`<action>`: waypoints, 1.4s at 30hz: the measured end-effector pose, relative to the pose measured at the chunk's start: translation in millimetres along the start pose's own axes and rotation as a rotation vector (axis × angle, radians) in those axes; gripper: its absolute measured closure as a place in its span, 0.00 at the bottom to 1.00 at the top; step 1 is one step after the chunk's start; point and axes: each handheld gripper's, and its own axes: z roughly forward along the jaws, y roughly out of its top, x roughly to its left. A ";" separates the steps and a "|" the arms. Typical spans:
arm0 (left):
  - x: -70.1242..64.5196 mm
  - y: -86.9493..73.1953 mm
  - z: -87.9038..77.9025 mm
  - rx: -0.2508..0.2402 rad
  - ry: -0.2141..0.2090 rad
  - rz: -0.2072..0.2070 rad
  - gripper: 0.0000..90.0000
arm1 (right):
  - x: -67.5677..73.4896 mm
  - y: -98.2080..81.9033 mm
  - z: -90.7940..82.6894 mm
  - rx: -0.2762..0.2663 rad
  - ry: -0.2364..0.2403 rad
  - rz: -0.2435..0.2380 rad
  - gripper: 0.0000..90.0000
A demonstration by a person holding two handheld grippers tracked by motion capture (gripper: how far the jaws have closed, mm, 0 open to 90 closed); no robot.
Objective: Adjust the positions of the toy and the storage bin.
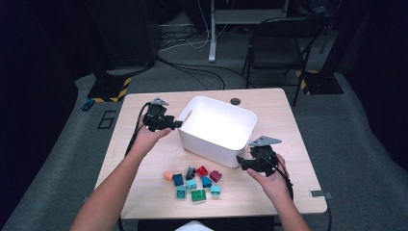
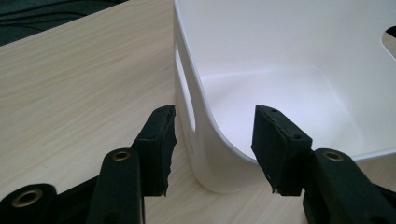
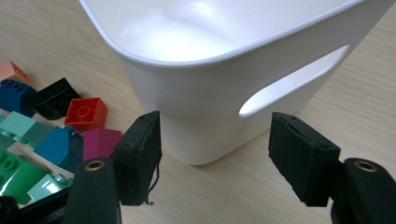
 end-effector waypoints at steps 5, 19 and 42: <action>-4.3 -3.4 -7.5 0.032 0.002 0.044 0.55 | -0.7 3.5 3.3 0.004 -0.009 -0.001 0.38; -4.9 -36.4 -34.0 -0.025 -0.038 0.001 0.55 | 5.3 14.6 22.3 0.010 0.017 -0.010 0.39; -8.4 -69.0 -59.2 -0.106 0.005 -0.039 0.52 | 21.9 22.7 39.2 0.021 0.059 -0.047 0.40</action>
